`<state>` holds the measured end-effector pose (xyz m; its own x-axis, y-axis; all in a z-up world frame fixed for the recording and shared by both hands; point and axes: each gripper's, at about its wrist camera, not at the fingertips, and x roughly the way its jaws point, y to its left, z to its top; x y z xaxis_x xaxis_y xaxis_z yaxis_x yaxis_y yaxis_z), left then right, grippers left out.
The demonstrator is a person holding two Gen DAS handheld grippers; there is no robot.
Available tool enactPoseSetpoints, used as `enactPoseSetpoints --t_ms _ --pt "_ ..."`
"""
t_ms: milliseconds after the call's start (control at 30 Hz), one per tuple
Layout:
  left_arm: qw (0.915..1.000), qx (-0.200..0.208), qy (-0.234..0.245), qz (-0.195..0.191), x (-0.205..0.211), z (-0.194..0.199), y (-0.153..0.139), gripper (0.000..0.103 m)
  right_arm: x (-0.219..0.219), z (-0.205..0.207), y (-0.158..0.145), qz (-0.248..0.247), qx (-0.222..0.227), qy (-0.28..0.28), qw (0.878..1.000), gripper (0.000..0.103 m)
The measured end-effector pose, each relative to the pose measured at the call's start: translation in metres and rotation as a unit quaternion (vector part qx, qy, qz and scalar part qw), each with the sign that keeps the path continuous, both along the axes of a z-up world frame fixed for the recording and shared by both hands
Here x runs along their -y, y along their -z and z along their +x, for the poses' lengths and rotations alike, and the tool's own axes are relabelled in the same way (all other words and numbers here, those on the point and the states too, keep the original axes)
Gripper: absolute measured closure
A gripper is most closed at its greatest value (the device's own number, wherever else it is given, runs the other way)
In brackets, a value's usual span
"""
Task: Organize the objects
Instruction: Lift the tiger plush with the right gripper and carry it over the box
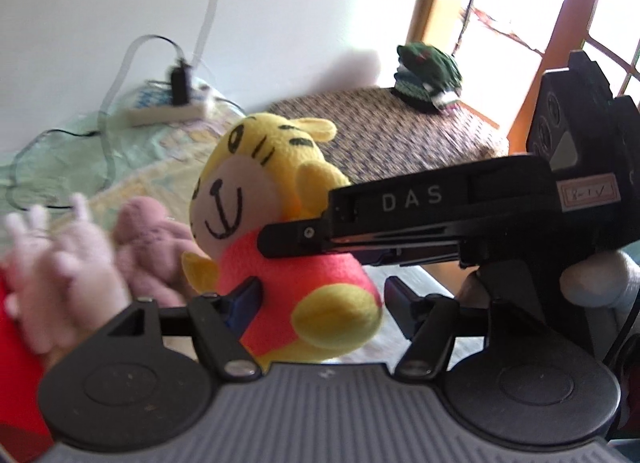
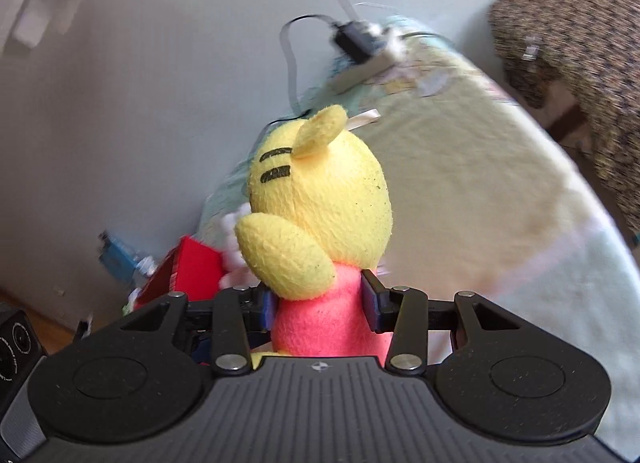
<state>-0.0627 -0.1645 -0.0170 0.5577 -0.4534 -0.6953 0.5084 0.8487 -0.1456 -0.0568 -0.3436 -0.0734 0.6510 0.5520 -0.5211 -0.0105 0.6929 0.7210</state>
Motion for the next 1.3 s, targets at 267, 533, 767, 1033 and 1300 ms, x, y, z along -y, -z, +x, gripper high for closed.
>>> enactPoseSetpoints --t_ms 267,533,767,1033,1300 --pt "0.9964 0.053 -0.065 -0.018 -0.073 -0.018 -0.035 0.036 -0.072 0.015 -0.034 0.014 0.049 -0.063 0.997 0.058" --pt "0.9887 0.09 -0.116 -0.028 -0.159 -0.03 -0.062 0.036 -0.164 0.029 -0.056 0.025 0.08 -0.108 0.991 0.058" --pt "0.9847 0.094 -0.144 -0.028 -0.221 -0.025 -0.064 0.036 -0.232 0.045 -0.057 0.025 0.085 -0.12 0.989 0.058" --pt "0.9866 0.062 -0.151 -0.008 -0.26 -0.005 -0.039 0.036 -0.281 0.064 -0.036 -0.017 0.062 -0.117 0.991 0.058" --pt "0.9902 0.025 -0.137 0.008 -0.284 0.016 -0.008 0.036 -0.303 0.072 -0.014 -0.053 0.028 -0.114 0.992 0.058"
